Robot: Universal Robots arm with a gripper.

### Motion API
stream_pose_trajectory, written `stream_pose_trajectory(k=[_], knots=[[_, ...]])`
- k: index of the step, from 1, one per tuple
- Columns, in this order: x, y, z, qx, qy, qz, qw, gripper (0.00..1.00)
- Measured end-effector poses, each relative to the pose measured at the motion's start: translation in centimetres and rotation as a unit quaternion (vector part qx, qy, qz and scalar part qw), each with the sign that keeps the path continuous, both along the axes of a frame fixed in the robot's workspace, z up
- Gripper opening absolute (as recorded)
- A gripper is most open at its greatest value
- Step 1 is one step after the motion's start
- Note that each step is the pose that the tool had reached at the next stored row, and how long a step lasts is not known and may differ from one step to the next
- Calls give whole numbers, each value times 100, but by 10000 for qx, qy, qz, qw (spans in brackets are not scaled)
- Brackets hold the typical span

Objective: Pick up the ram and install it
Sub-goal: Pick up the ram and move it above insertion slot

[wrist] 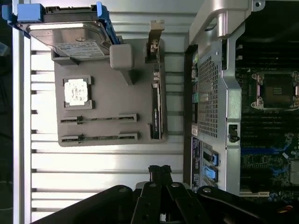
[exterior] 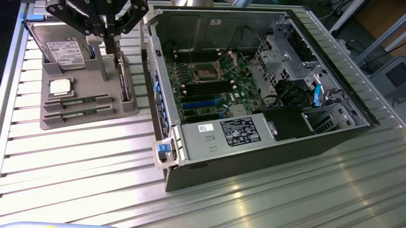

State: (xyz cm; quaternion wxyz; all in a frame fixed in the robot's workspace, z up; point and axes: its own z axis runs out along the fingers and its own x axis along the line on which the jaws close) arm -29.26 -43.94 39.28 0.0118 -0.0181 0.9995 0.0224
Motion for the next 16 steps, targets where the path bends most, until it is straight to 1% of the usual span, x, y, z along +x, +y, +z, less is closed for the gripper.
stream_pose_trajectory(k=[1,2,3,6,10,11,12,16], knots=[[0,0,-1,0,0,143,9999,10],[0,0,-1,0,-1,317,9995,10],[0,0,-1,0,-1,519,9986,10],[0,0,-1,1,-1,904,9959,10],[0,0,-1,0,0,1155,9933,10],[0,0,-1,0,-1,1302,9915,10],[0,0,-1,0,0,1391,9903,10],[0,0,-1,1,0,1627,9867,10]])
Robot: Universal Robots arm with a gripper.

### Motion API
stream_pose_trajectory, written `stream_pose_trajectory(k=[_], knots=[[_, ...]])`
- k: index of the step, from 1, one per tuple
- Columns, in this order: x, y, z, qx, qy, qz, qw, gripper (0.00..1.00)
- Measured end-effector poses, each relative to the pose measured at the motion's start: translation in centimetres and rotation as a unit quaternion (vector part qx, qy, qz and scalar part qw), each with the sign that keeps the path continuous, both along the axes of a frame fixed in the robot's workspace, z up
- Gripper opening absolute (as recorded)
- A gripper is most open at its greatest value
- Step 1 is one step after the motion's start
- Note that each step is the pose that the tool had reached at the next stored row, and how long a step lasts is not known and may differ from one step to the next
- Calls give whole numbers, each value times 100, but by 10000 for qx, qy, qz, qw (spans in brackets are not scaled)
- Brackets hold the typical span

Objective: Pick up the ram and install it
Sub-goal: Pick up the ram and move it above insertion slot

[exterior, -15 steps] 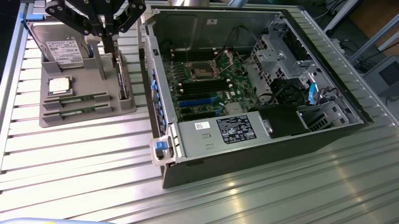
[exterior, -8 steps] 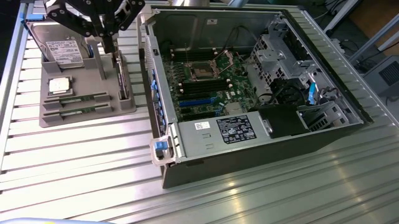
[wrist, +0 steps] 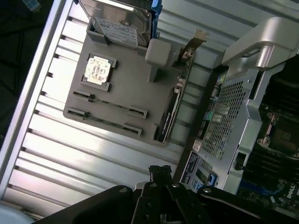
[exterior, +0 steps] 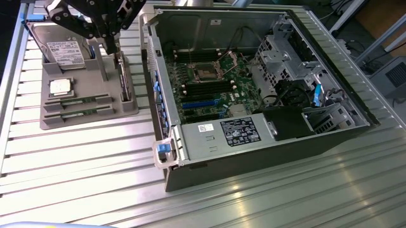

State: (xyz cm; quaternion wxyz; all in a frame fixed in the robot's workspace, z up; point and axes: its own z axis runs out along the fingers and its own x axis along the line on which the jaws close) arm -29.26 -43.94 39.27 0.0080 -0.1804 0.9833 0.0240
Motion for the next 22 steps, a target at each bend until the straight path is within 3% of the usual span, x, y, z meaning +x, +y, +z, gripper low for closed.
stream_pose_trajectory(k=[7,13,18,22], knots=[[0,0,0,0,0,476,9989,10],[0,0,0,0,0,872,9962,10],[0,0,0,0,0,1131,9936,10],[0,-1,0,0,0,1423,9898,10]])
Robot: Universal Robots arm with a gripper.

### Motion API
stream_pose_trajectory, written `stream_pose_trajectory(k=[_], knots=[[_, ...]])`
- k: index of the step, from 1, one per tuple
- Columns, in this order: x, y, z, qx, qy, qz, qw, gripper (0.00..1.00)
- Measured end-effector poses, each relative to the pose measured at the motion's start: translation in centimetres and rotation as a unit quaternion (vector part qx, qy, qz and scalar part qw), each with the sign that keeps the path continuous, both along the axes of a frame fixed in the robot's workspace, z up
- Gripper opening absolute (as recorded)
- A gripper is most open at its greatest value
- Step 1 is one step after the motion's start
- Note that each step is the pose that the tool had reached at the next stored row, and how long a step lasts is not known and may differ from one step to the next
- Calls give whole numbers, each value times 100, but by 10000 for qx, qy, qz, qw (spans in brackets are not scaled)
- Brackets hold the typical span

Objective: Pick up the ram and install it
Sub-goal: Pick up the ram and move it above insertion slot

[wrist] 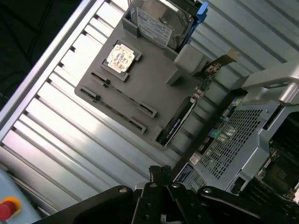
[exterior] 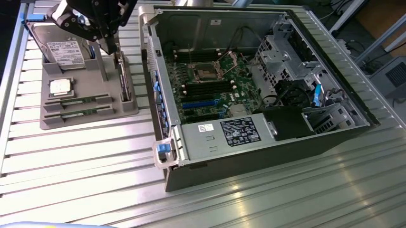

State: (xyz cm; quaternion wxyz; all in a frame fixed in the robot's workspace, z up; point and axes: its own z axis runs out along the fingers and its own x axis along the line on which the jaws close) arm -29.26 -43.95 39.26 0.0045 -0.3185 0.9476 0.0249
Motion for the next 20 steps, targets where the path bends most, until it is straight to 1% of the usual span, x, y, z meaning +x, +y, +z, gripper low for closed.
stream_pose_trajectory(k=[5,8,12,13,17,20], knots=[[0,0,0,0,0,308,9995,10],[0,0,0,0,0,500,9988,10],[0,-1,0,0,0,680,9977,10],[0,-1,0,0,0,788,9969,10],[0,-1,0,0,0,968,9953,10],[0,-1,0,0,0,1180,9930,10]])
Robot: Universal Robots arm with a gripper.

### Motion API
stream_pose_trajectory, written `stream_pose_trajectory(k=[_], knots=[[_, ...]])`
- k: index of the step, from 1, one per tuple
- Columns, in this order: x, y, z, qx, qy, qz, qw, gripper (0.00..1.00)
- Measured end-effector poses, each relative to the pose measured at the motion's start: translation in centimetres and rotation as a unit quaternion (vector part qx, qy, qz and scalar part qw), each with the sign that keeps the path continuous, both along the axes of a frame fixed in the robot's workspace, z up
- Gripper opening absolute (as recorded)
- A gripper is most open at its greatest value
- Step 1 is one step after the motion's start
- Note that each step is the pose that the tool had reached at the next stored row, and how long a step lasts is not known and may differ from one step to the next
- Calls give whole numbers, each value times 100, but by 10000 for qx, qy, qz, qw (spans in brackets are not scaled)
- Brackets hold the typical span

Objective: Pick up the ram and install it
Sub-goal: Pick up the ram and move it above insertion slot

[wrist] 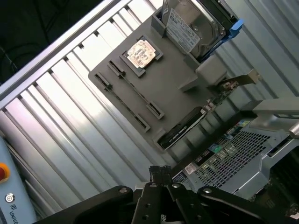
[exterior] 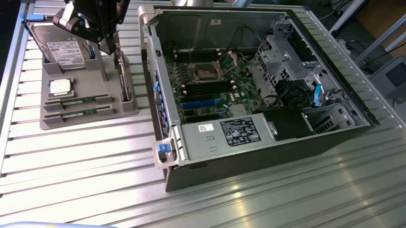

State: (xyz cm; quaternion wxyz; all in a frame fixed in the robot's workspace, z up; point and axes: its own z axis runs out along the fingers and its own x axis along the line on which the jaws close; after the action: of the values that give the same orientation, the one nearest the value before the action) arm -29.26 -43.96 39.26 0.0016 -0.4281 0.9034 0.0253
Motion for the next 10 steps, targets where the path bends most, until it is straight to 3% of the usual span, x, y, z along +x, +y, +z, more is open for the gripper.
stream_pose_trajectory(k=[4,8,10], knots=[[0,0,0,0,0,241,9997,10],[0,0,0,0,0,699,9976,10],[0,0,0,0,0,784,9969,10]])
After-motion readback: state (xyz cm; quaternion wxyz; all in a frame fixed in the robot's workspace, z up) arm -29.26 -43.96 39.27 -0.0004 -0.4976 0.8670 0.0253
